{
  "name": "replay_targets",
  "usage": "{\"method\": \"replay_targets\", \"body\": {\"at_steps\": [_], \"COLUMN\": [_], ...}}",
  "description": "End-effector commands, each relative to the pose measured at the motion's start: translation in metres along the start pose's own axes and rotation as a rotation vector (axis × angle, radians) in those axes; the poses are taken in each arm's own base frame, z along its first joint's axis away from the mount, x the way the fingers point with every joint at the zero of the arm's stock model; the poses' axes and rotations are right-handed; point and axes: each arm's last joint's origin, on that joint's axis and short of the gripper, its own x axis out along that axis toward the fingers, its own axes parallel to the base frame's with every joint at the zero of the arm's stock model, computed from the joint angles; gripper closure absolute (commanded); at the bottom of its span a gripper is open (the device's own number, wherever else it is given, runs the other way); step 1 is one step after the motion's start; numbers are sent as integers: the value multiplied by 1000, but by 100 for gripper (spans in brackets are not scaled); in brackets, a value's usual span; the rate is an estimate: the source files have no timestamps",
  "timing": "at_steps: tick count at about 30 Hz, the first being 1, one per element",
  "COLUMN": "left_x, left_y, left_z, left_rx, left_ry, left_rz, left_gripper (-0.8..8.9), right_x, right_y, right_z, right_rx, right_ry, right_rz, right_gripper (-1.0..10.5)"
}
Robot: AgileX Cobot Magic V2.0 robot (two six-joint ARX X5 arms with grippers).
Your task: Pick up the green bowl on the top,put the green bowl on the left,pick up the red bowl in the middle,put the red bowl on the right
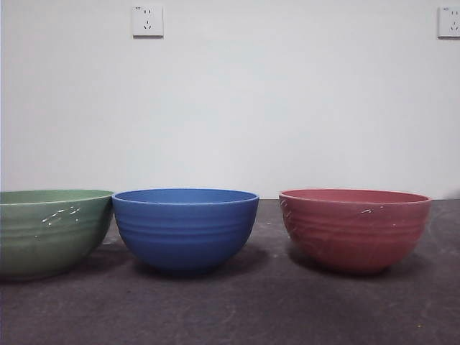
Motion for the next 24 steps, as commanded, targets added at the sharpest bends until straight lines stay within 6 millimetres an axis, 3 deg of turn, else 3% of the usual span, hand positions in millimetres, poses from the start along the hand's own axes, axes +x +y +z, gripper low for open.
{"method": "replay_targets", "body": {"at_steps": [1, 5, 11, 17, 24], "left_x": [-2, 12, 31, 37, 37], "left_y": [4, 5, 5, 5, 5], "left_z": [-22, -59, -107, -130, -135], "left_rx": [-3, -2, -51, -89, -92], "left_ry": [-95, -198, -170, -121, -96], "left_rz": [107, 114, 136, 143, 150], "left_gripper": [817, 817, 817, 817, 817], "right_x": [0, 0, 0, 0, 0], "right_y": [0, 0, 0, 0, 0], "right_z": [0, 0, -1, 0, -1], "right_rx": [9, 9, 9, 9, 9], "right_ry": [-4, -4, -3, -4, -3], "right_rz": [-3, -2, -3, -3, -2], "right_gripper": [945, 945, 945, 945, 945]}}
